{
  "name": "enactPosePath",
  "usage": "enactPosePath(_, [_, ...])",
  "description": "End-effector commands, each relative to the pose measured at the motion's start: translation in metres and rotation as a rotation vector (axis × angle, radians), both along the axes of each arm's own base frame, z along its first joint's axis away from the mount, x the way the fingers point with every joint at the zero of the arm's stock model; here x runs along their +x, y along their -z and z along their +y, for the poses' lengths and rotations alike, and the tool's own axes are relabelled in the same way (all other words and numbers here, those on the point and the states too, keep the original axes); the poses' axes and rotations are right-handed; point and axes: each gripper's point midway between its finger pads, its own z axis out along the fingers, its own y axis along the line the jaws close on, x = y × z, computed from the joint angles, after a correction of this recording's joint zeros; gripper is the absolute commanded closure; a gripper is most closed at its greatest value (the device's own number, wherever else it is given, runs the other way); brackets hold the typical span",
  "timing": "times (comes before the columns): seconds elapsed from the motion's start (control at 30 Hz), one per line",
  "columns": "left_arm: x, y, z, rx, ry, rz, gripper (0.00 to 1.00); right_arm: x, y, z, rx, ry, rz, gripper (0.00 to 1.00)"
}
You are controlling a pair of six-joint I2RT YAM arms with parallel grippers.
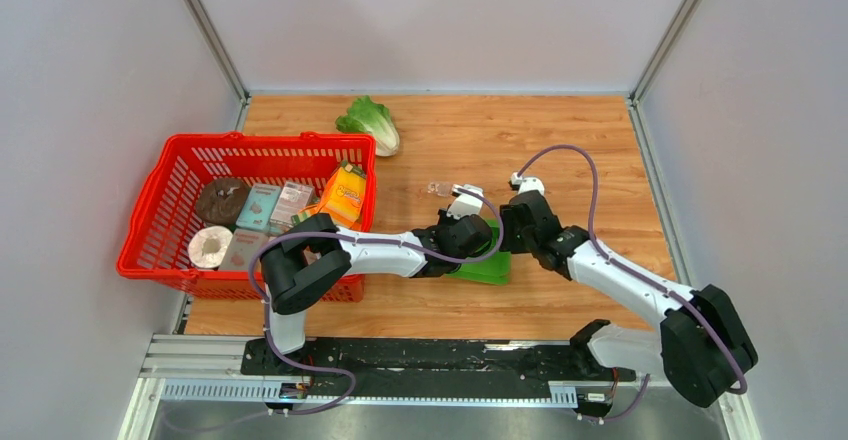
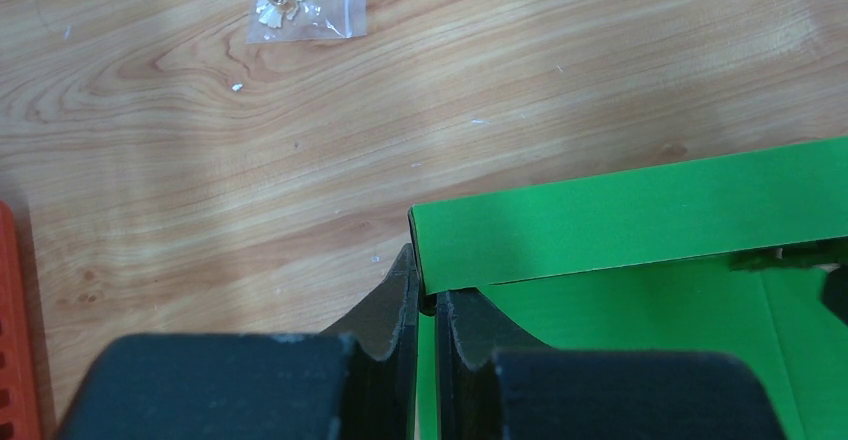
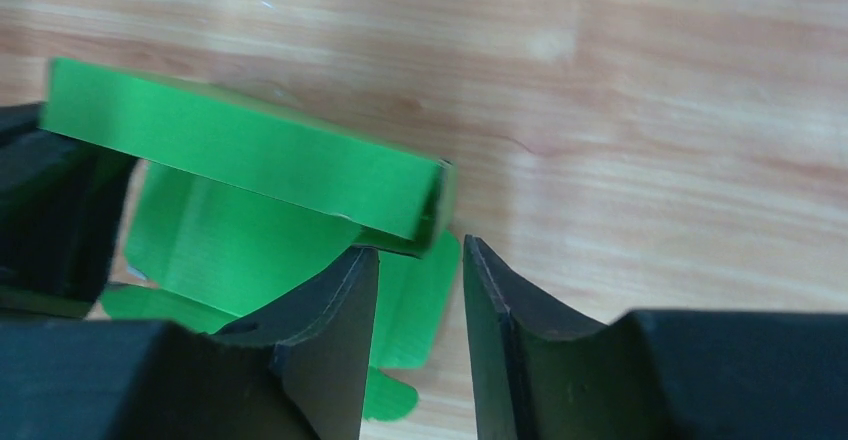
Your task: Fold the paper box
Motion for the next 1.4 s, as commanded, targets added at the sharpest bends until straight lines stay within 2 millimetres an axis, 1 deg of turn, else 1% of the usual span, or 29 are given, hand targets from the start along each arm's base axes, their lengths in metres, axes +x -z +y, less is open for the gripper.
enactPosePath(0.0, [-0.013, 0.016, 0.015, 0.09, 0.045, 0.052, 1.0, 0.031, -0.019, 0.022, 0.052, -0.036, -0.195, 0.6])
enactPosePath(0.13, [-0.014, 0.016, 0.017, 0.091, 0.041, 0.052, 1.0, 0.042, -0.016, 0.025, 0.036, -0.012, -0.242, 0.62])
enactPosePath(0.2, [-0.014, 0.016, 0.016, 0.093, 0.042, 0.051, 1.0, 0.04, -0.012, 0.027, 0.014, -0.012, -0.247, 0.64])
enactPosePath(0.23, [-0.014, 0.016, 0.017, 0.094, 0.041, 0.052, 1.0, 0.046, -0.019, 0.03, 0.028, 0.005, -0.289, 0.65])
enactPosePath(0.27, [-0.014, 0.016, 0.017, 0.09, 0.041, 0.052, 1.0, 0.044, -0.016, 0.03, 0.026, 0.003, -0.293, 0.66])
enactPosePath(0.33, [-0.014, 0.015, 0.016, 0.089, 0.043, 0.053, 1.0, 0.041, -0.016, 0.036, 0.043, -0.026, -0.29, 0.65])
enactPosePath(0.4, [-0.014, 0.014, 0.016, 0.089, 0.044, 0.052, 1.0, 0.038, -0.02, 0.038, 0.059, -0.024, -0.274, 0.61])
enactPosePath(0.43, [-0.014, 0.013, 0.016, 0.088, 0.045, 0.05, 1.0, 0.029, -0.014, 0.031, 0.034, -0.015, -0.224, 0.58])
enactPosePath(0.47, [-0.014, 0.013, 0.016, 0.089, 0.043, 0.048, 1.0, 0.028, -0.023, 0.032, 0.057, -0.005, -0.229, 0.5])
enactPosePath(0.5, [-0.014, 0.014, 0.017, 0.09, 0.041, 0.049, 1.0, 0.024, -0.027, 0.033, 0.069, -0.011, -0.219, 0.48])
enactPosePath(0.53, [-0.014, 0.014, 0.017, 0.091, 0.042, 0.048, 1.0, 0.016, -0.023, 0.027, 0.049, -0.007, -0.186, 0.47])
enactPosePath(0.57, [-0.014, 0.015, 0.017, 0.09, 0.041, 0.05, 1.0, 0.013, -0.034, 0.024, 0.075, 0.007, -0.194, 0.42])
enactPosePath(0.6, [-0.014, 0.015, 0.017, 0.088, 0.042, 0.05, 1.0, 0.01, -0.037, 0.022, 0.079, 0.009, -0.187, 0.41])
enactPosePath(0.63, [-0.015, 0.015, 0.015, 0.084, 0.045, 0.052, 1.0, 0.001, -0.035, 0.02, 0.081, -0.005, -0.156, 0.39])
enactPosePath(0.7, [-0.014, 0.016, 0.015, 0.082, 0.045, 0.053, 1.0, -0.006, -0.042, 0.016, 0.118, 0.012, -0.141, 0.38])
enactPosePath(0.73, [-0.014, 0.016, 0.015, 0.083, 0.044, 0.052, 1.0, -0.013, -0.036, 0.008, 0.102, 0.03, -0.11, 0.37])
enactPosePath(0.8, [-0.014, 0.016, 0.015, 0.083, 0.043, 0.051, 1.0, -0.015, -0.035, -0.006, 0.093, 0.092, -0.097, 0.38])
enactPosePath(0.83, [-0.014, 0.017, 0.016, 0.083, 0.042, 0.052, 1.0, -0.018, -0.03, -0.012, 0.077, 0.103, -0.085, 0.39])
enactPosePath(0.9, [-0.015, 0.018, 0.016, 0.087, 0.043, 0.054, 1.0, -0.016, -0.027, -0.021, 0.058, 0.134, -0.107, 0.42])
enactPosePath(0.93, [-0.015, 0.018, 0.017, 0.088, 0.042, 0.053, 1.0, -0.015, -0.025, -0.024, 0.051, 0.149, -0.114, 0.45])
enactPosePath(0.97, [-0.014, 0.018, 0.017, 0.088, 0.04, 0.052, 1.0, -0.013, -0.025, -0.027, 0.04, 0.16, -0.121, 0.52])
enactPosePath(1.0, [-0.015, 0.018, 0.017, 0.091, 0.042, 0.052, 1.0, -0.011, -0.025, -0.027, 0.031, 0.158, -0.128, 0.54])
enactPosePath(1.07, [-0.014, 0.017, 0.017, 0.09, 0.041, 0.052, 1.0, -0.004, -0.023, -0.023, 0.01, 0.13, -0.137, 0.58])
enactPosePath(1.13, [-0.015, 0.017, 0.016, 0.09, 0.044, 0.052, 1.0, 0.004, -0.024, -0.014, 0.014, 0.083, -0.157, 0.61])
enactPosePath(1.17, [-0.014, 0.016, 0.016, 0.087, 0.043, 0.051, 1.0, 0.008, -0.02, -0.011, 0.002, 0.073, -0.146, 0.62])
enactPosePath(1.23, [-0.014, 0.017, 0.016, 0.088, 0.041, 0.053, 1.0, 0.014, -0.022, 0.001, 0.019, 0.025, -0.155, 0.64])
enactPosePath(1.27, [-0.014, 0.017, 0.016, 0.088, 0.043, 0.052, 1.0, 0.016, -0.019, 0.005, 0.02, 0.01, -0.151, 0.65])
enactPosePath(1.3, [-0.014, 0.016, 0.015, 0.088, 0.044, 0.051, 1.0, 0.021, -0.024, 0.013, 0.055, -0.009, -0.176, 0.65])
enactPosePath(1.37, [-0.014, 0.015, 0.016, 0.09, 0.043, 0.049, 1.0, 0.024, -0.023, 0.017, 0.065, -0.019, -0.194, 0.65])
